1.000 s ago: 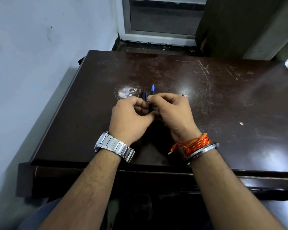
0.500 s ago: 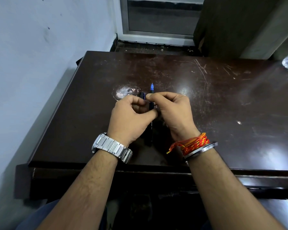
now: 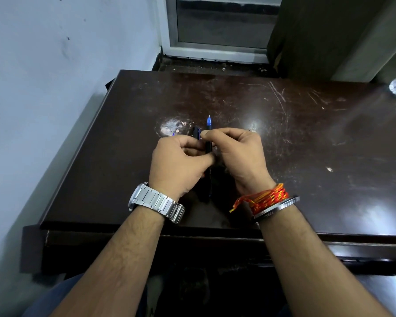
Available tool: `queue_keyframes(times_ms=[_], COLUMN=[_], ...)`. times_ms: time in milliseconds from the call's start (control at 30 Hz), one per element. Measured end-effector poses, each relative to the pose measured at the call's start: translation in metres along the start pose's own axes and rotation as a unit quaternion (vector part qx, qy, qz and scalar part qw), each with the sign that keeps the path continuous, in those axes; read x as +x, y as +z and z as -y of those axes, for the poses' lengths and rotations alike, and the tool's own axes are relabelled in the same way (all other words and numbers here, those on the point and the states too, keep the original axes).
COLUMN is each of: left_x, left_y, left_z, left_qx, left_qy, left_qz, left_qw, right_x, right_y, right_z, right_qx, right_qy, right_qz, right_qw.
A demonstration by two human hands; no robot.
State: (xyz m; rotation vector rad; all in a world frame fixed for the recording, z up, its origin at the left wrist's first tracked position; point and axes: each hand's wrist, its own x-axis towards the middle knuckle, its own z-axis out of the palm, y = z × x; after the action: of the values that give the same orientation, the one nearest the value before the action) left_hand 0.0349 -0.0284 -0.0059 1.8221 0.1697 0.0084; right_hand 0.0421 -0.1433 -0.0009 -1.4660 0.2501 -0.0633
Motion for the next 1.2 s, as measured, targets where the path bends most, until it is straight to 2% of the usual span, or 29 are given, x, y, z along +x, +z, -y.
queue_keyframes(times_ms=[100,233,367,567,867,1033,1100,1200], left_x=[-0.001,0.000,0.000,0.000,-0.002,-0.001,-0.001,0.003], left_y=[0.000,0.000,-0.001,0.001,0.000,-0.001,-0.003,-0.011], left_z=[-0.001,-0.002,-0.001,-0.001,0.002,0.003,0.000,-0.004], left_qx=[0.009,0.001,0.011,0.036,0.052,0.080,0.098,0.102], left_qy=[0.006,-0.016,0.006,-0.011,-0.006,0.005,0.025,0.030], left_qz=[-0.016,0.013,-0.025,0.014,-0.030,-0.041,-0.066,-0.135], left_qw=[1.000,1.000,1.000,0.999,0.998,0.996,0.993,0.985], right_x=[0.000,0.001,0.002,0.003,0.004,0.004,0.003,0.007], right_y=[-0.001,-0.001,-0.001,0.000,-0.001,0.000,0.001,-0.001], right_z=[0.001,-0.001,-0.002,-0.005,-0.012,-0.013,-0.012,-0.011], right_qx=[-0.012,-0.003,-0.020,-0.018,-0.081,-0.059,-0.047,-0.077], right_qy=[-0.012,0.001,-0.013,-0.002,-0.009,-0.014,-0.009,0.011], right_qz=[0.004,0.008,0.000,0.006,-0.024,-0.017,-0.004,-0.053], right_qw=[1.000,1.000,1.000,1.000,0.996,0.998,0.999,0.996])
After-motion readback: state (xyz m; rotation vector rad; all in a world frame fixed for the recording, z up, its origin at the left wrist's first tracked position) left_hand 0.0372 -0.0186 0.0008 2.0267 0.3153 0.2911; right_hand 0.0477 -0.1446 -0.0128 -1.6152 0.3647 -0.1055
